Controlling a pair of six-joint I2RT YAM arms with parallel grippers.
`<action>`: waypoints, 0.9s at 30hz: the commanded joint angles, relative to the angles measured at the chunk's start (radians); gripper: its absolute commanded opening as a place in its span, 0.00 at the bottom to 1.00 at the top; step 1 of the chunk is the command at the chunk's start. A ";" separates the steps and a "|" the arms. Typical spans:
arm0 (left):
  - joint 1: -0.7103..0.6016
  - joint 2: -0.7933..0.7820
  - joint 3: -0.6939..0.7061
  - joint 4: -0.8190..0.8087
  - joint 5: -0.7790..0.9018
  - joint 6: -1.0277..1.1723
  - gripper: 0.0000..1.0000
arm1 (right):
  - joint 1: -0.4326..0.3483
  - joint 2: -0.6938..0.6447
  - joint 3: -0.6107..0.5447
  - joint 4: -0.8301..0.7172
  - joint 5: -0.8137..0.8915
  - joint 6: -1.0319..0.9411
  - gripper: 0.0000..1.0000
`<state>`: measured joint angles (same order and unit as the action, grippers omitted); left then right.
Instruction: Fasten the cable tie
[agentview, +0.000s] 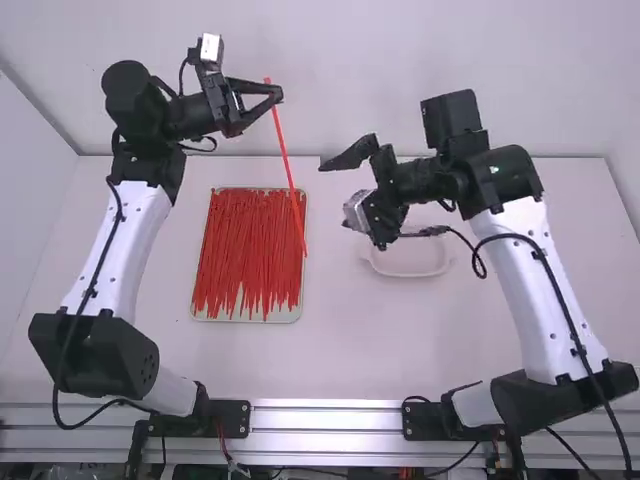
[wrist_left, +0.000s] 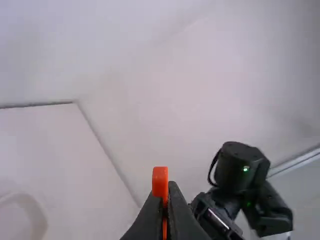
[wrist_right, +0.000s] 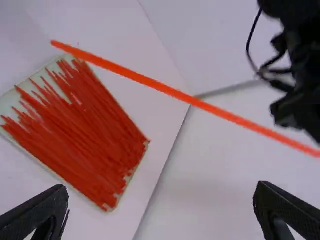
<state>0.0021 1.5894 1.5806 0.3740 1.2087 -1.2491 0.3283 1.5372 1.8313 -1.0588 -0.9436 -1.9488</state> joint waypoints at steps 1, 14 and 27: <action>-0.027 -0.002 -0.003 0.002 0.005 -0.064 0.02 | -0.022 0.005 0.019 -0.002 -0.165 -0.148 0.99; -0.080 -0.002 -0.003 0.001 -0.085 -0.080 0.03 | -0.113 0.104 0.019 0.053 -0.517 -0.146 0.99; -0.113 -0.002 -0.004 -0.013 -0.125 -0.096 0.03 | -0.056 0.159 0.019 0.065 -0.617 -0.147 0.99</action>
<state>-0.1070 1.5894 1.5806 0.3569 1.0870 -1.3441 0.2543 1.6943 1.8317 -0.9943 -1.5276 -2.0960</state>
